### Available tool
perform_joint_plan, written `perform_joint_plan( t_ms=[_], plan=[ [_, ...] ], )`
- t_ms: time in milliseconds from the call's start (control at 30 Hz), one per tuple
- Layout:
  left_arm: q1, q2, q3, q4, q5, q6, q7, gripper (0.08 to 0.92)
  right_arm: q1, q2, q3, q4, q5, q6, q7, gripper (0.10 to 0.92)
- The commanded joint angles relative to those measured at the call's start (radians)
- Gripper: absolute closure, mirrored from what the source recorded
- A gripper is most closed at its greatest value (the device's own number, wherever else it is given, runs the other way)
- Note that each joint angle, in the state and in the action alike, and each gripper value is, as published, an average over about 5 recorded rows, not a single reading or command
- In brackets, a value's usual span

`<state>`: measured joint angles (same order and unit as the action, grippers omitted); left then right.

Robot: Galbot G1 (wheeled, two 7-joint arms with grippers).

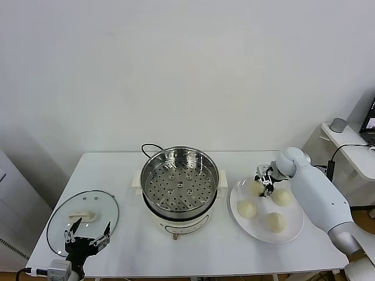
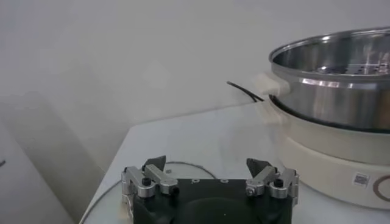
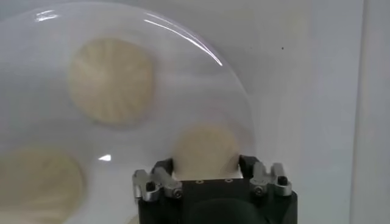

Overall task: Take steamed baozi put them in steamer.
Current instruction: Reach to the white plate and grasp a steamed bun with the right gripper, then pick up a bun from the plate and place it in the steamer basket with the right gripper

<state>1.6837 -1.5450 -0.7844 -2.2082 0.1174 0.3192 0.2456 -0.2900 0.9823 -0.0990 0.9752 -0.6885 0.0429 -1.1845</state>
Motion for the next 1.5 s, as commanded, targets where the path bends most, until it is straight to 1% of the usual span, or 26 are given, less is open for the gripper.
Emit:
perform_joint_plan(
  t_ms=[33, 200, 333, 500, 633, 700, 767, 900, 933, 1033, 1200, 1300, 1500],
  plan=[
    [-0.003, 0.001, 0.002, -0.002, 0.001, 0.003, -0.001, 0.177, 0.052, -0.029, -0.044, 0.044, 0.093, -0.026, -0.02, 0.54],
    [-0.006, -0.001, 0.008, -0.006, 0.003, -0.003, -0.009, 0.177, 0.262, -0.088, -0.238, 0.127, 0.305, -0.09, -0.065, 0.55],
    [-0.007, 0.002, 0.009, -0.004, 0.003, -0.012, -0.025, 0.177, 0.501, -0.076, -0.448, 0.123, 0.487, -0.146, -0.097, 0.55],
    [-0.011, 0.003, 0.011, -0.012, 0.002, -0.006, -0.038, 0.177, 0.749, 0.051, -0.603, 0.018, 0.616, -0.153, -0.14, 0.55],
    [-0.012, 0.0, 0.012, -0.014, 0.0, -0.006, -0.043, 0.177, 0.825, 0.197, -0.656, -0.1, 0.706, -0.13, -0.176, 0.55],
    [-0.01, -0.001, 0.011, -0.014, -0.002, -0.007, -0.046, 0.177, 0.839, 0.258, -0.669, -0.161, 0.749, -0.082, -0.205, 0.55],
    [-0.009, 0.0, 0.01, -0.013, -0.004, -0.008, -0.049, 0.177, 0.842, 0.306, -0.687, -0.219, 0.788, 0.022, -0.234, 0.55],
    [-0.011, -0.004, 0.008, -0.007, -0.006, -0.01, -0.053, 0.177, 0.836, 0.374, -0.765, -0.297, 0.852, 0.363, -0.202, 0.551],
    [-0.011, -0.006, 0.008, -0.006, -0.006, -0.009, -0.053, 0.177, 0.833, 0.381, -0.784, -0.291, 0.849, 0.437, -0.193, 0.552],
    [-0.011, -0.012, 0.01, -0.006, -0.005, -0.009, -0.053, 0.177, 0.824, 0.386, -0.816, -0.234, 0.803, 0.559, -0.19, 0.557],
    [-0.009, -0.017, 0.015, -0.005, -0.003, -0.008, -0.053, 0.177, 0.787, 0.398, -0.821, -0.172, 0.632, 0.722, -0.167, 0.558],
    [-0.01, -0.017, 0.015, -0.005, -0.002, -0.007, -0.053, 0.177, 0.757, 0.41, -0.814, -0.155, 0.55, 0.778, -0.156, 0.558],
    [-0.01, -0.02, 0.014, -0.008, -0.006, -0.009, -0.052, 0.177, 0.706, 0.426, -0.804, -0.115, 0.4, 0.821, -0.107, 0.558]
  ],
)
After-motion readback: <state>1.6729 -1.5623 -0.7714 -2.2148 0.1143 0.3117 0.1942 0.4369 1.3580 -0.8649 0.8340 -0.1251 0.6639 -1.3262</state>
